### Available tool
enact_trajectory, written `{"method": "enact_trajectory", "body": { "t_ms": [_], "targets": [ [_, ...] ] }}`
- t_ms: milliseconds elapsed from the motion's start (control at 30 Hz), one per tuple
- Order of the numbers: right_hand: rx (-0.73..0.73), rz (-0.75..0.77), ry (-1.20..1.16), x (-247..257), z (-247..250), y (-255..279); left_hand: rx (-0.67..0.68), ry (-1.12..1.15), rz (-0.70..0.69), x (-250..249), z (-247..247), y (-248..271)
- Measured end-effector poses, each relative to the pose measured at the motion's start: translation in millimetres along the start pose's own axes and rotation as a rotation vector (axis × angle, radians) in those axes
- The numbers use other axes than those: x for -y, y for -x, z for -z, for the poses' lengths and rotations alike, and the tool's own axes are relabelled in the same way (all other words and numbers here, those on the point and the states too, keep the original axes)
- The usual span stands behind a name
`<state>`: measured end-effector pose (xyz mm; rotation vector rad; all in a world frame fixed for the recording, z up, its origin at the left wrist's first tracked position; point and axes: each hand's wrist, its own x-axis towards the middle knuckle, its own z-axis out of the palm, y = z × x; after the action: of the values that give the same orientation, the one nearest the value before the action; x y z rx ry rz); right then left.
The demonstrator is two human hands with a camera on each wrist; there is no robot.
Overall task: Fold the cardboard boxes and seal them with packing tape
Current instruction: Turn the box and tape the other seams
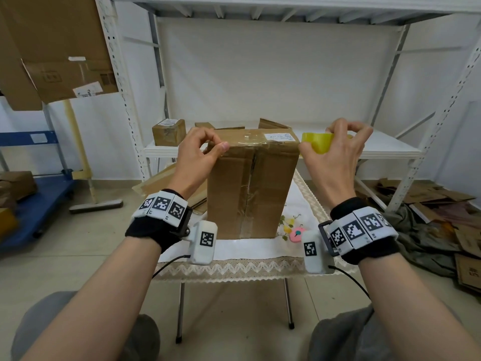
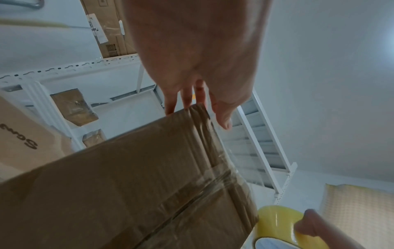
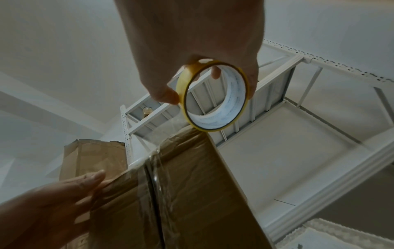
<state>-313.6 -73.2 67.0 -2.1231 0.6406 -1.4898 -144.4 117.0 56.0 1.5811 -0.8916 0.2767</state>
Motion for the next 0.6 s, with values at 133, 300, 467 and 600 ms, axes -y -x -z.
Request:
{"method": "enact_trajectory", "body": {
  "t_ms": [133, 300, 467, 600],
  "targets": [
    [-0.017, 0.016, 0.002, 2, -1, 2, -0.003, 0.004, 0.039, -1, 3, 1],
    [-0.029, 0.038, 0.071, 4, -4, 3, 0.084, 0.045, 0.08, -3, 10, -3],
    [-0.042, 0.054, 0.146, 9, -5, 4, 0.089, -0.003, 0.078, -3, 14, -4],
    [-0.034, 0.058, 0.196, 12, -6, 6, 0.074, -0.013, 0.076, -3, 13, -3]
  ]
}}
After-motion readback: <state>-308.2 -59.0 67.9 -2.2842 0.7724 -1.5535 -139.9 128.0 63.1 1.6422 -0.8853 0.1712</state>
